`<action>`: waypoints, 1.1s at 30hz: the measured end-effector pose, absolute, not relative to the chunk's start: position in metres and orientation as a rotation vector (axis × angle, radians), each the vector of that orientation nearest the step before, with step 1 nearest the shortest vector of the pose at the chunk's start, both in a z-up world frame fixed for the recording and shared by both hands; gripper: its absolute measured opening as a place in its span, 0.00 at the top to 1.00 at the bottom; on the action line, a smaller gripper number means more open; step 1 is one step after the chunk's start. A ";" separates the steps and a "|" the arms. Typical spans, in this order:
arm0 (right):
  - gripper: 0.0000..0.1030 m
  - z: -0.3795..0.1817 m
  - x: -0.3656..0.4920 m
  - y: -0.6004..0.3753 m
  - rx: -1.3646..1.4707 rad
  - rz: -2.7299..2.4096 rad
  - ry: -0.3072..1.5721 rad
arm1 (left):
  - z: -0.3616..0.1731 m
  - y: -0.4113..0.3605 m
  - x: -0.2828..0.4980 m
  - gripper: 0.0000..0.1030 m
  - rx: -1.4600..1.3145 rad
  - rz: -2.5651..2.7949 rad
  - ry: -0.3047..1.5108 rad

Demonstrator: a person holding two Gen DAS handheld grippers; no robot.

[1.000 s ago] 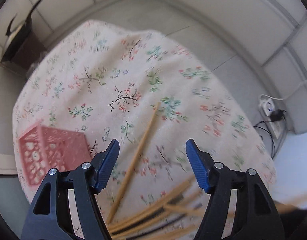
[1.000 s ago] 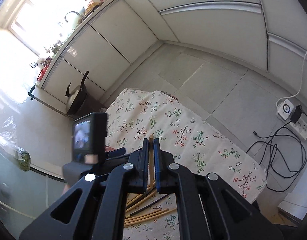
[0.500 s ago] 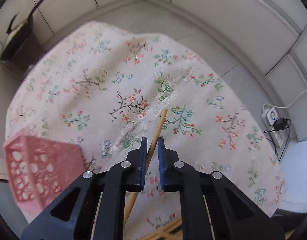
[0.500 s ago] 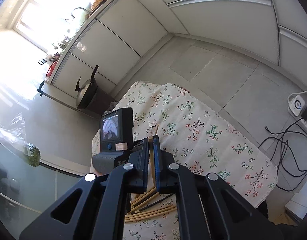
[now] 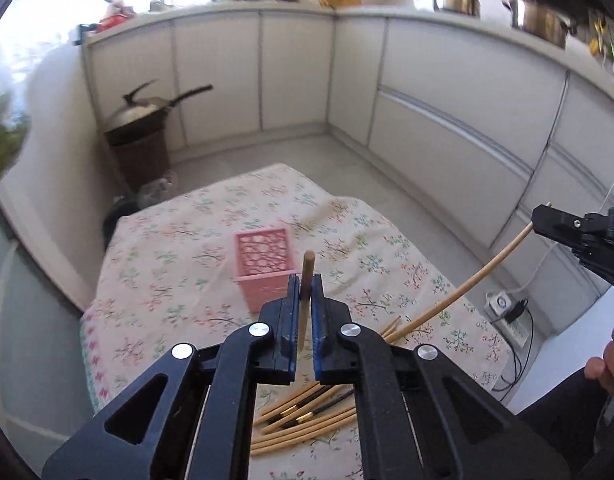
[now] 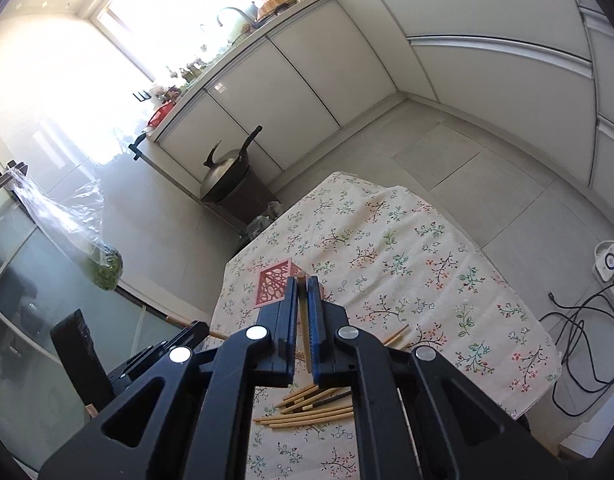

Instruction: Organize utensils

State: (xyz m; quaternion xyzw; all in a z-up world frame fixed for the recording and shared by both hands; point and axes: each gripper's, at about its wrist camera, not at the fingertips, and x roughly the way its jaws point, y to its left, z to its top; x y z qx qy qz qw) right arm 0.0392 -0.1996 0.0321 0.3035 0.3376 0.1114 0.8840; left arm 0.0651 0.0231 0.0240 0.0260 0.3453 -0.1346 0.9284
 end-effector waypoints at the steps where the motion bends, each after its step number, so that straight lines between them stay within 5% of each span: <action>1: 0.95 0.038 0.038 -0.199 0.627 0.230 0.698 | 0.032 0.032 0.058 0.95 0.021 -0.277 0.688; 18: 0.95 0.110 0.106 -0.183 0.664 0.238 0.622 | 0.124 0.092 0.083 0.96 -0.221 -0.257 0.451; 33: 0.90 0.055 0.197 -0.150 0.603 0.246 0.675 | 0.106 0.101 0.148 0.95 -0.264 -0.230 0.478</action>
